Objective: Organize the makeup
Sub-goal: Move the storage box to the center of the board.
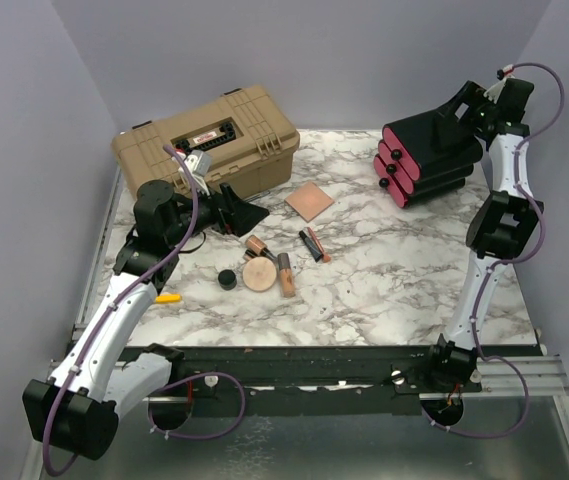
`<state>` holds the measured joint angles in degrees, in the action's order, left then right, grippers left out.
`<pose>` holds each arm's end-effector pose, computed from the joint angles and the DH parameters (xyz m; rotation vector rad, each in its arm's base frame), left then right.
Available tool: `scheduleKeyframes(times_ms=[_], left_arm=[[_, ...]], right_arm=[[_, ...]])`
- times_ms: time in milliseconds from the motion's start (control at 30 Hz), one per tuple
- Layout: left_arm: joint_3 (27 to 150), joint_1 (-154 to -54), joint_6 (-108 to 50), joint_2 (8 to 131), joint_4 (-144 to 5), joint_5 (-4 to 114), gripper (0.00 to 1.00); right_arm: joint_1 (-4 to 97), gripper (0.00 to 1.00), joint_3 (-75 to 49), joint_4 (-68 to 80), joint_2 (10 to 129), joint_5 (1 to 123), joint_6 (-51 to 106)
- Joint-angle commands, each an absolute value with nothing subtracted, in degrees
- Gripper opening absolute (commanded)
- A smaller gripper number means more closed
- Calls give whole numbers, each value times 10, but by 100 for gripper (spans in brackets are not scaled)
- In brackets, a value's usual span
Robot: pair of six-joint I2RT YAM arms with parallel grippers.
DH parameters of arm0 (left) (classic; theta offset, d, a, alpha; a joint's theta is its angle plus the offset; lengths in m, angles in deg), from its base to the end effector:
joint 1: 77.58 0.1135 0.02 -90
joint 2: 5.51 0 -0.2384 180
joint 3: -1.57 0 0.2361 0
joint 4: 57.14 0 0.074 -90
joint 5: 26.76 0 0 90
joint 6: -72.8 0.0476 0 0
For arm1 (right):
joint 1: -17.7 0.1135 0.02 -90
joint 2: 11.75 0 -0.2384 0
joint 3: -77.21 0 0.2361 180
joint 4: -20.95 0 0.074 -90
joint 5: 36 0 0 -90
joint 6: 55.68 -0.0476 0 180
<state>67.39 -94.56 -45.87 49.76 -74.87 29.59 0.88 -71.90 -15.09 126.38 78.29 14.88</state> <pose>0.2113 -0.0921 0.3385 0.2839 1.7748 -1.0782 0.5184 -0.1363 0.2679 0.3579 1.9630 0.4541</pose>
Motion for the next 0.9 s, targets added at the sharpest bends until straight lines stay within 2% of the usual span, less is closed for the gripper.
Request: scheduleKeyframes(times_ms=[0,133,333,633,667,867], left_arm=[[684,-950,-473,500,-748,251,86],[680,-951,-467,495,-749,259,86],[691,-955,-461,512,-750,253,86],[697,-965,-452,518,-758,254,85],[697,-966,-451,517,-758,254,85],[696,-970,-449,520,-762,276,85]], right_arm=[[13,94,-712,-127,1278,881,154],[13,93,-711,-130,1285,931,156],[29,92,-714,-182,1296,937,184],[54,73,-699,-253,1293,908,264],[56,68,-698,-263,1291,907,279],[90,67,-682,-317,1258,838,386]])
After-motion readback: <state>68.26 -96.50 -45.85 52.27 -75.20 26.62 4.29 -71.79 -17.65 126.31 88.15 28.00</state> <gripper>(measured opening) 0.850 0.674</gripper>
